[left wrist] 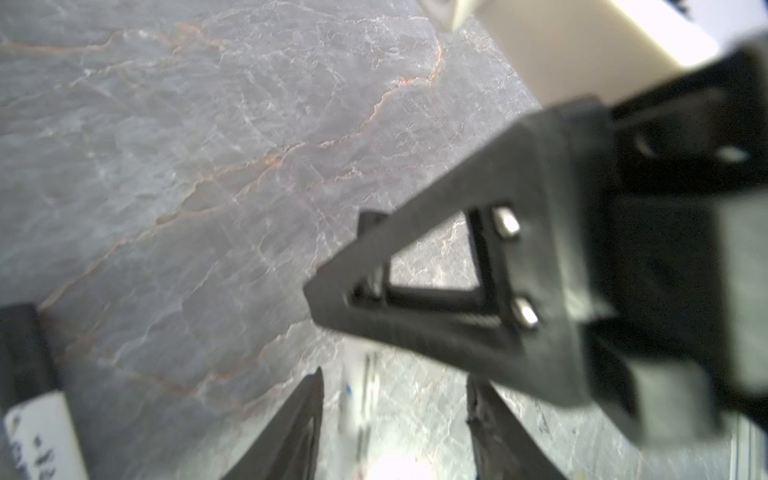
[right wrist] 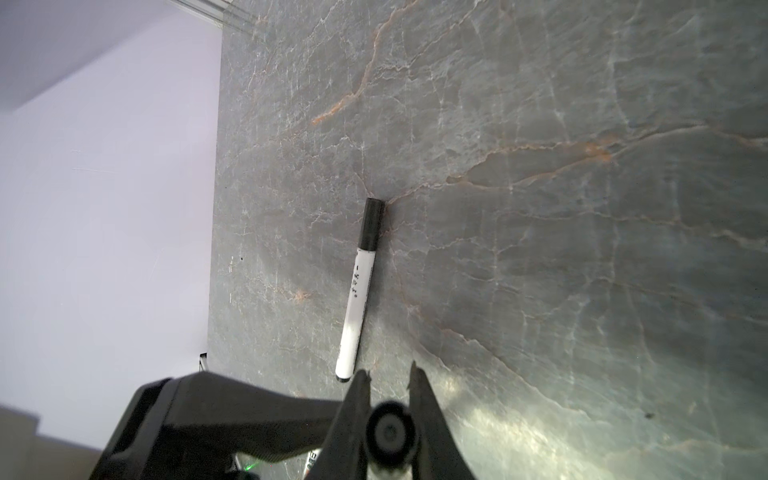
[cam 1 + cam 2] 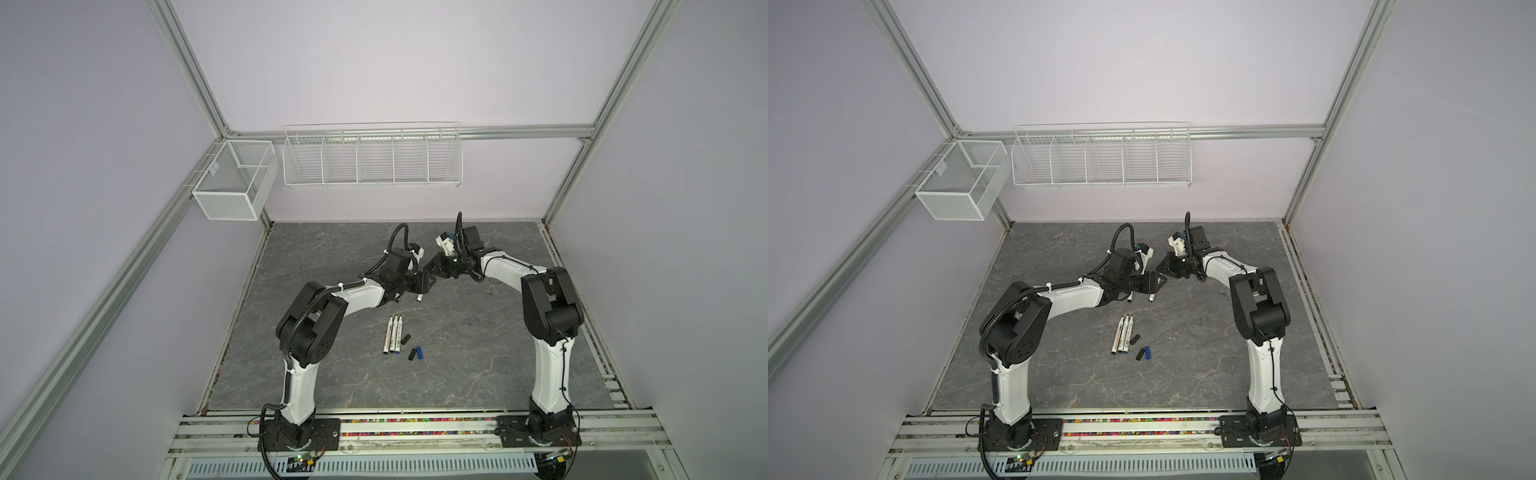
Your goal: Insert the pens into the pen caps
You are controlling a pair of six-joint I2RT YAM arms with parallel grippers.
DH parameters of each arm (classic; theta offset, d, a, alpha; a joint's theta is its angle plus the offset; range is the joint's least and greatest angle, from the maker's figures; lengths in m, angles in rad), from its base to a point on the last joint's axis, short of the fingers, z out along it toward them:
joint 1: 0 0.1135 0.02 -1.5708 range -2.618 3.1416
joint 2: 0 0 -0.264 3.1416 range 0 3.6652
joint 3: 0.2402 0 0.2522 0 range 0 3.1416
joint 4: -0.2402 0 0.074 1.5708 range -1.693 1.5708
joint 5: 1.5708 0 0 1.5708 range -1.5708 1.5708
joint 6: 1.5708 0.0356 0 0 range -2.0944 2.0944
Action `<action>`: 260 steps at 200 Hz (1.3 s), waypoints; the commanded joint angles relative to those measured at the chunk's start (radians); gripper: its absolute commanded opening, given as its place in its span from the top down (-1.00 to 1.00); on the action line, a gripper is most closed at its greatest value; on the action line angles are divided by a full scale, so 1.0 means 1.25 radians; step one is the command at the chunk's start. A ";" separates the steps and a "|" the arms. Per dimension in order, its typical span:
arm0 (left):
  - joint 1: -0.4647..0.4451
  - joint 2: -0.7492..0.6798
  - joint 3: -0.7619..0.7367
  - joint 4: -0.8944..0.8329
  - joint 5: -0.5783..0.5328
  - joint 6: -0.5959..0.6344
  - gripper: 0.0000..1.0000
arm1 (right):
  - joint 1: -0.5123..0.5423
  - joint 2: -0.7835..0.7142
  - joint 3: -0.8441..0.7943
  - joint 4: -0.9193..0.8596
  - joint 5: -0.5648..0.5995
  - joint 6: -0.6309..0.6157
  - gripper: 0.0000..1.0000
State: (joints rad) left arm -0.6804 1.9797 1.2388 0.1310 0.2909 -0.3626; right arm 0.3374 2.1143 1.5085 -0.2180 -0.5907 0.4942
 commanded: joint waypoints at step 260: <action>-0.038 -0.393 -0.411 -0.299 -0.270 0.011 0.05 | 0.024 -0.086 -0.115 0.032 0.052 -0.022 0.05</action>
State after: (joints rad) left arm -0.7208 1.4502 0.6975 -0.2104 -0.0452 -0.3508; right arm 0.3618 2.0430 1.4136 -0.1745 -0.5377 0.4923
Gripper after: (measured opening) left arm 0.491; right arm 0.474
